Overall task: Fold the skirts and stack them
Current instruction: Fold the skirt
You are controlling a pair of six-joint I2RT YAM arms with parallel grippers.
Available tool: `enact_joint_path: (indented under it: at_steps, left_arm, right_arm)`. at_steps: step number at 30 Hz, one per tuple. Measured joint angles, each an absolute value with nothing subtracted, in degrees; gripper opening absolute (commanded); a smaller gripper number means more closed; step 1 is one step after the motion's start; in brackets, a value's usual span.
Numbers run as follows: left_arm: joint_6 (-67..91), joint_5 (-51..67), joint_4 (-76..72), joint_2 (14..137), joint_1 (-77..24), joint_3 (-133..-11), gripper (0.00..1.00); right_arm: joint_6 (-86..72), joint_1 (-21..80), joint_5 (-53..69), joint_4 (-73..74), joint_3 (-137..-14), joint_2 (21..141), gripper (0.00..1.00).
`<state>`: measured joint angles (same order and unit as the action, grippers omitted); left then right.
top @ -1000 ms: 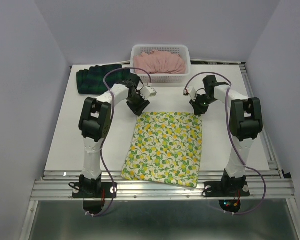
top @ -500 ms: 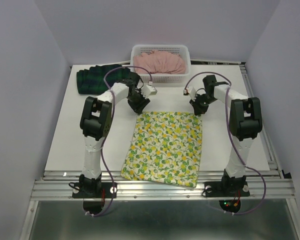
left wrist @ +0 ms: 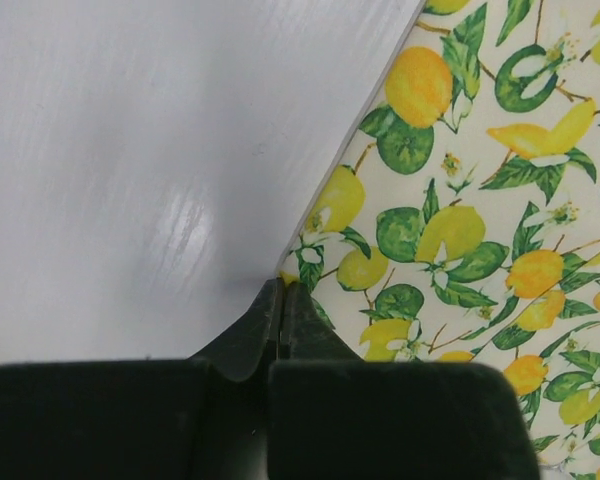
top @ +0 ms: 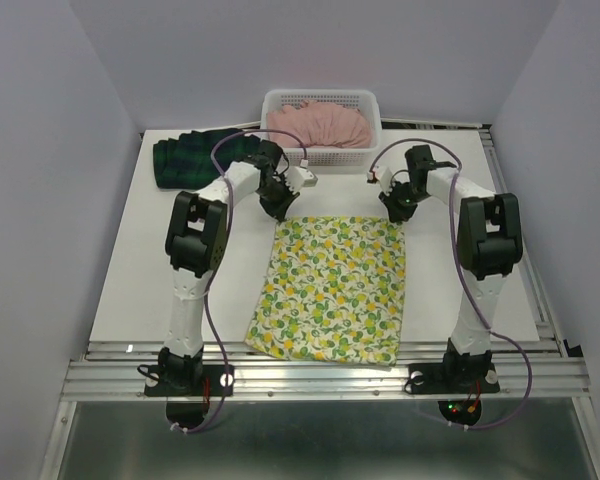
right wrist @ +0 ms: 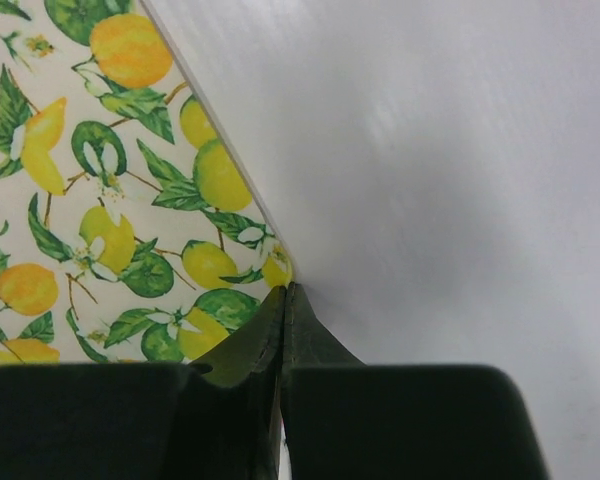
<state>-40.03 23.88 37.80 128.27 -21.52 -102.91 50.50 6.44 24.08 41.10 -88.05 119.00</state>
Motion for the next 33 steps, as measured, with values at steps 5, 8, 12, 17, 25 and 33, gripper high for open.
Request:
enact_joint_path:
  at_steps: [5, 8, 12, 17, 25, 33]
  left_arm:
    - [-38.35, 24.14, 38.37, 129.73, -20.88, -106.74, 0.00]
    - [-37.10, 24.21, 38.54, 129.73, -20.32, -109.60, 0.00]
    - [-36.60, 24.14, 36.73, 129.19, -19.16, -113.86, 0.00]
    - [-37.67, 23.92, 34.98, 125.47, -18.50, -112.79, 0.00]
    - [-43.03, 25.56, 29.04, 110.30, -18.68, -94.21, 0.00]
    - [-50.43, 29.21, 23.75, 98.06, -18.79, -74.28, 0.00]
  right_arm:
    - [48.23, 6.44, 20.88, 37.43, -91.00, 120.40, 0.01]
    - [46.11, 6.37, 19.79, 36.40, -95.55, 121.12, 0.01]
    - [44.53, 6.26, 19.55, 34.57, -101.89, 121.19, 0.01]
    - [43.90, 6.20, 20.38, 33.32, -104.53, 119.85, 0.01]
    - [45.78, 6.17, 24.67, 35.33, -98.48, 110.50, 0.01]
    - [48.18, 6.33, 29.43, 38.52, -84.49, 99.72, 0.01]
